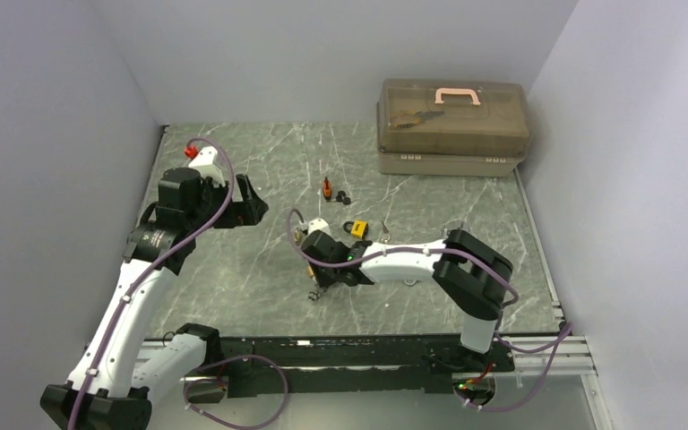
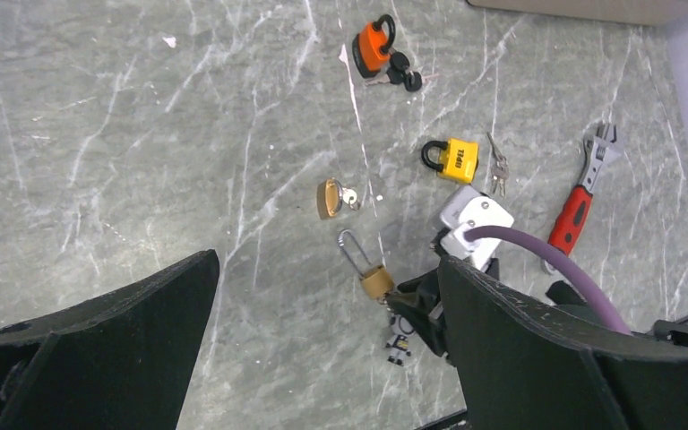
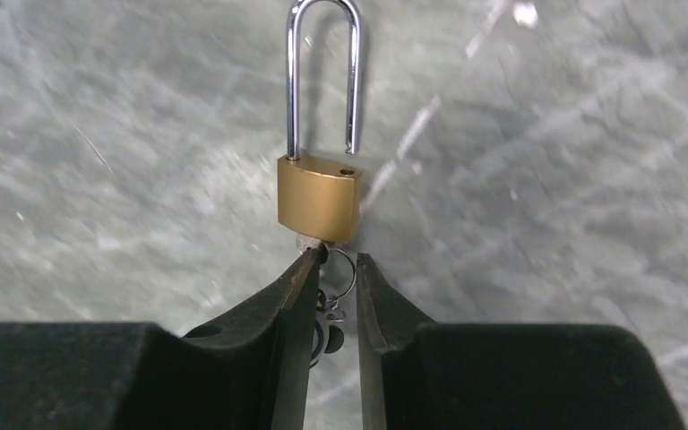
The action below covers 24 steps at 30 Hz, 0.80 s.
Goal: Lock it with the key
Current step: Move the lock to the center of the board.
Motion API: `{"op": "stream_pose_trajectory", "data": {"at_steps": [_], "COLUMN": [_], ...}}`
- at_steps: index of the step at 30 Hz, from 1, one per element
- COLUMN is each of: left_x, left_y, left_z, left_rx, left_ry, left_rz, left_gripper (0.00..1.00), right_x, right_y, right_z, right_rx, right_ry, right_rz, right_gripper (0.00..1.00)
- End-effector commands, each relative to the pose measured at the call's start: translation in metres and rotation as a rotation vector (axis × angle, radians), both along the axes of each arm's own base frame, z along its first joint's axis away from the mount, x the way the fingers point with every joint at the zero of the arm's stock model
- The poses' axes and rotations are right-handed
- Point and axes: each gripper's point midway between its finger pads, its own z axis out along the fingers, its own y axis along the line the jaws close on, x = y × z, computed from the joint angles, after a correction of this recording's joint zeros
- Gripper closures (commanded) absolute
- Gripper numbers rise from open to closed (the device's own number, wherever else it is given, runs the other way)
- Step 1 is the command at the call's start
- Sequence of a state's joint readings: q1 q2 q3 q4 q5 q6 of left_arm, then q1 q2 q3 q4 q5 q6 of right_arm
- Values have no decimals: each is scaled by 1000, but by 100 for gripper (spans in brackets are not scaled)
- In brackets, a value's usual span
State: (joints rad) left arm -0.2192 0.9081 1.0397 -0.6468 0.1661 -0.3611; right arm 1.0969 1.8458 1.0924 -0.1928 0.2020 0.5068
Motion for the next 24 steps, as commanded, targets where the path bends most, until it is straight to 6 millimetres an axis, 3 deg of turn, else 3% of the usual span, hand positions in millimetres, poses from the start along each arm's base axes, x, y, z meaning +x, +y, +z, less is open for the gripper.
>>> {"op": "stream_pose_trajectory", "data": {"at_steps": [1, 6, 9, 14, 24], "left_x": [1, 2, 1, 1, 1], "left_y": [-14, -18, -18, -16, -18], "left_z": [-4, -14, -16, -14, -15], "left_rx": [-45, -41, -36, -21, -25], "left_ry": [2, 26, 33, 25, 25], "left_rz": [-65, -87, -97, -92, -108], "left_gripper": [1, 0, 1, 1, 1], "right_x": [-7, -10, -5, 6, 8], "right_y": [-30, -36, -29, -21, -12], "right_z": [4, 17, 22, 14, 12], "right_rx": [-21, 18, 30, -9, -27], "right_ry": [-20, -56, -75, -63, -2], "right_rz": [-3, 33, 49, 28, -43], "right_gripper": [71, 41, 33, 33, 34]}}
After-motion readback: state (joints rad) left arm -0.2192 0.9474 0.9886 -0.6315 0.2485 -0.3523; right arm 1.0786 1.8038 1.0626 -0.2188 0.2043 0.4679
